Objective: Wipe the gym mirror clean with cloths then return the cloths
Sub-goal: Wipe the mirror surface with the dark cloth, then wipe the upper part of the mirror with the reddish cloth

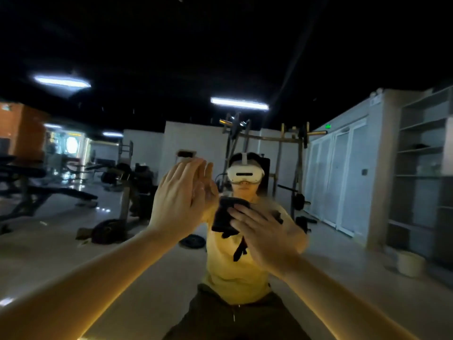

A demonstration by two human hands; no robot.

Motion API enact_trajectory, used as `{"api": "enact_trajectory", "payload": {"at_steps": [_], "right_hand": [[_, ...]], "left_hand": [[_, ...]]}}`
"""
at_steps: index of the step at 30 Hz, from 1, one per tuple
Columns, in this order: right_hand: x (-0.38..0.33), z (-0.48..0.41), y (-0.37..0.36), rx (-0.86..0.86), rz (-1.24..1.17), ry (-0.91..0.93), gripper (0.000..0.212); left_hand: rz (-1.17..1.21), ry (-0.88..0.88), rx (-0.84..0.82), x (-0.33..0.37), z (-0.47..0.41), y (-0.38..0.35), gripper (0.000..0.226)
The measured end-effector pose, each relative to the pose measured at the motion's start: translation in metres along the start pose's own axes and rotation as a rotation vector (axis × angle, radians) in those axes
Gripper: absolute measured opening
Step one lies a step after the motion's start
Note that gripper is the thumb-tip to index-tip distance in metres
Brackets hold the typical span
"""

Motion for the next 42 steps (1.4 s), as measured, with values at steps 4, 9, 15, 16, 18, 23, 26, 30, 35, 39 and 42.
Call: {"api": "enact_trajectory", "payload": {"at_steps": [4,9,15,16,18,23,26,30,35,39,42], "right_hand": [[0.012,0.078,0.044,-0.07,-0.565,-0.594,0.025],[0.039,0.144,0.109,0.008,-1.446,-1.575,0.023],[0.024,0.229,0.187,0.066,-1.56,-1.796,0.036],[0.021,0.241,0.2,0.079,-1.555,-1.831,0.036],[0.018,0.265,0.222,0.089,-1.519,-1.896,0.036],[0.016,0.342,0.274,0.001,-1.306,-2.074,0.05],[0.009,0.392,0.295,-0.384,-1.134,-2.061,0.068],[-0.007,0.471,0.305,-0.87,-0.83,-2.079,0.033],[-0.041,0.568,0.309,-0.996,-0.693,-2.281,0.018],[-0.054,0.631,0.309,-1.015,-0.682,-2.416,0.028],[-0.071,0.669,0.299,-1.037,-0.606,-2.439,0.034]], "left_hand": [[0.188,0.005,-0.215,0.039,0.025,-0.034,0.034],[0.427,0.048,-0.431,0.109,0.066,-0.089,0.04],[1.201,0.662,-0.886,0.194,0.127,-0.138,0.031],[1.247,0.751,-0.908,0.21,0.138,-0.145,0.027],[1.286,0.869,-0.942,0.24,0.161,-0.158,0.018],[1.32,0.971,-1.248,0.313,0.217,-0.188,0.024],[1.265,1.021,-1.378,0.352,0.256,-0.211,0.035],[1.198,1.079,-1.532,0.393,0.312,-0.239,0.03],[1.079,1.149,-1.613,0.428,0.417,-0.27,0.023],[0.996,1.293,-1.659,0.455,0.487,-0.285,0.021],[0.953,1.267,-1.654,0.465,0.523,-0.301,0.017]]}}
Point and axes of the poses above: each hand's wrist, its own z-axis away from the middle knuckle, its own y-axis out of the back of the hand, x = y × z, the point moved 1 cm from there along -z, towards the middle knuckle, and after that the axes turned 8 degrees about z, right-handed, at the moved point
